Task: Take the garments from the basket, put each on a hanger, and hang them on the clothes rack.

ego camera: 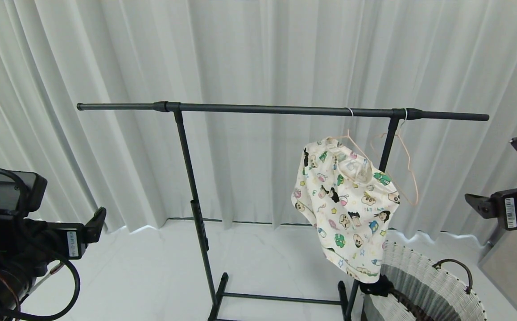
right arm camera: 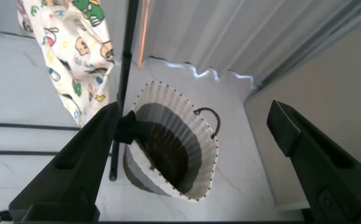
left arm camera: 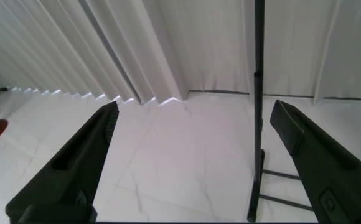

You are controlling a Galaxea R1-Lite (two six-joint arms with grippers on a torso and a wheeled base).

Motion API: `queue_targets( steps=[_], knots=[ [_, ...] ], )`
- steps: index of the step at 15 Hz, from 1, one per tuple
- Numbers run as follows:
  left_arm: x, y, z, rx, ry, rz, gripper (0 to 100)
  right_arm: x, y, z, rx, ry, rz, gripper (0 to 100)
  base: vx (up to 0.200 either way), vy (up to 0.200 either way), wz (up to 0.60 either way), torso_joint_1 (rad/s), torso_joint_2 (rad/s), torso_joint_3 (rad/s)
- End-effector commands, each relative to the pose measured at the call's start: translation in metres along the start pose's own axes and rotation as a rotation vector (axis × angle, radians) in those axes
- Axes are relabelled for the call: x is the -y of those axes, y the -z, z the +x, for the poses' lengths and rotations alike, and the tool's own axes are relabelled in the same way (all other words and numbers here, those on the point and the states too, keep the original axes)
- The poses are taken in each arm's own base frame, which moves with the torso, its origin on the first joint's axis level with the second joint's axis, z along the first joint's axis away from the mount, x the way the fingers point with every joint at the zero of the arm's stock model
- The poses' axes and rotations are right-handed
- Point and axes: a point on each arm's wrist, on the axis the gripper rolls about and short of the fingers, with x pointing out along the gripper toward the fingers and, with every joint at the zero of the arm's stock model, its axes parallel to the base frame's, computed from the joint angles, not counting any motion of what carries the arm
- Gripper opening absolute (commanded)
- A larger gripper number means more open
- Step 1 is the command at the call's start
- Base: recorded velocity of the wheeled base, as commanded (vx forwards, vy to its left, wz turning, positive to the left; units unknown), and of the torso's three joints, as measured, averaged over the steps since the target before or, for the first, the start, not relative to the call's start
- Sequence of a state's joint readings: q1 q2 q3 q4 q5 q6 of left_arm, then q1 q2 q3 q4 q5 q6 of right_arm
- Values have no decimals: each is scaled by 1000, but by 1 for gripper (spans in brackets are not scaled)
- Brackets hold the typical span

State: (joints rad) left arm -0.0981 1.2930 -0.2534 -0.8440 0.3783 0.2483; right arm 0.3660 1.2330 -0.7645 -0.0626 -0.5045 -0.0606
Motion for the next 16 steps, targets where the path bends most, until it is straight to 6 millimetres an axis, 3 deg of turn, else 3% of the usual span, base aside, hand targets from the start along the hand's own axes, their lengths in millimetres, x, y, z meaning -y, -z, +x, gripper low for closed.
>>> queue_targets(
  steps=[1,7,16],
  knots=[
    [0,2,-1,-8,0,3,100,1,0,-2,4,0,1,100,0,0,0,-198,432,237],
    [0,2,-1,-6,1,3,100,1,1,-3,4,0,-13,100,0,0,0,-230,522,278],
    [0,2,-2,-2,0,1,100,7,29,-16,-23,-5,-50,100,0,0,0,-211,498,286]
  ],
)
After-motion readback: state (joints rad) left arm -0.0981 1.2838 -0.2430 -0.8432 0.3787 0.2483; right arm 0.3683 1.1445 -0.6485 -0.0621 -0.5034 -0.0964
